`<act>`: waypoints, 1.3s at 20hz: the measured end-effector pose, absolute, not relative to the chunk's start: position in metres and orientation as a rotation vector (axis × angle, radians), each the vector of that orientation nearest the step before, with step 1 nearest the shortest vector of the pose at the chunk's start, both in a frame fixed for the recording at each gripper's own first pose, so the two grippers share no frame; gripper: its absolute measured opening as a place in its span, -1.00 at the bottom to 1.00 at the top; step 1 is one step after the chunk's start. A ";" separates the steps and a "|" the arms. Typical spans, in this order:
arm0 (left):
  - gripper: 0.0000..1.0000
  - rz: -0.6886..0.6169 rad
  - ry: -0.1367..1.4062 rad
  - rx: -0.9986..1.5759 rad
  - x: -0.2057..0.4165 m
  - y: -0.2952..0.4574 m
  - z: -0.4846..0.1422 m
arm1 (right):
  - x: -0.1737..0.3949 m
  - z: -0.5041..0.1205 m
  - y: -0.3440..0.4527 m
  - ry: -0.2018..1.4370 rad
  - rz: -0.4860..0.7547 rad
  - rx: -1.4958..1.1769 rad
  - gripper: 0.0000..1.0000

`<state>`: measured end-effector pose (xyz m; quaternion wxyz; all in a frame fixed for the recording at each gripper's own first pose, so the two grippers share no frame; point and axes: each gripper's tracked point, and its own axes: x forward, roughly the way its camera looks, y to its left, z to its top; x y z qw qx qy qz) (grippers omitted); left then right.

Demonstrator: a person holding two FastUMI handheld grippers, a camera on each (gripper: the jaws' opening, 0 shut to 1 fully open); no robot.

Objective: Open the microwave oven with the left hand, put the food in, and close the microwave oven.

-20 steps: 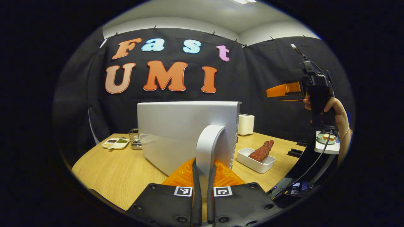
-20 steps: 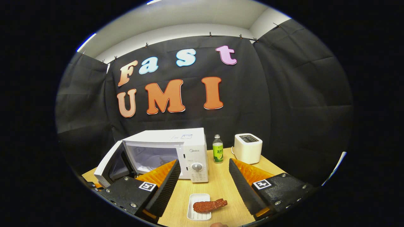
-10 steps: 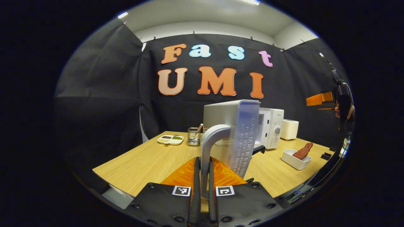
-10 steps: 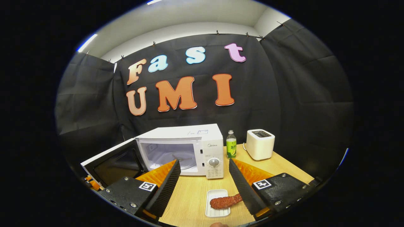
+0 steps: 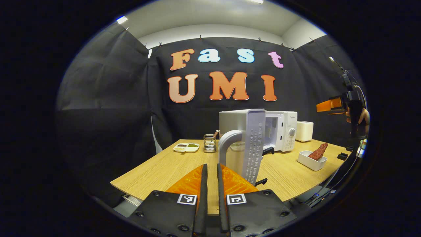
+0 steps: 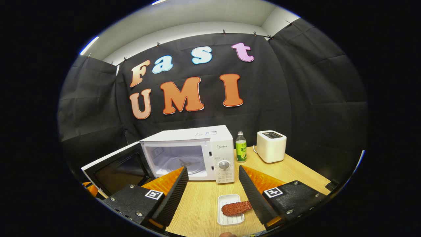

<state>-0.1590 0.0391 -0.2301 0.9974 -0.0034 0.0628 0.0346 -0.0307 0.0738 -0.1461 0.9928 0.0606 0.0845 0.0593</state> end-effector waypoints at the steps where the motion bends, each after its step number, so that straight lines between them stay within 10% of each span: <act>1: -0.62 0.080 0.134 -0.016 -0.161 0.044 -0.233 | -0.028 -0.149 0.071 0.171 0.105 0.123 0.92; 3: -0.67 0.091 0.146 -0.031 -0.161 0.054 -0.234 | -0.021 -0.158 0.063 0.175 0.072 0.119 0.91; 5: 0.15 0.114 0.156 -0.033 -0.158 0.066 -0.235 | -0.016 -0.172 0.048 0.186 0.027 0.108 0.91; 8: 0.21 0.148 0.151 -0.036 -0.151 0.087 -0.232 | -0.013 -0.200 0.025 0.223 -0.041 0.139 0.91; 11: 0.85 0.180 0.139 -0.026 -0.143 0.102 -0.229 | -0.012 -0.226 0.008 0.256 -0.086 0.246 0.91; 22: 0.79 0.208 0.126 -0.024 -0.100 0.135 -0.227 | -0.007 -0.312 -0.013 0.391 -0.169 0.569 0.85; 26: 0.79 0.194 0.090 -0.017 -0.083 0.137 -0.217 | -0.005 -0.325 -0.006 0.424 -0.164 0.639 0.46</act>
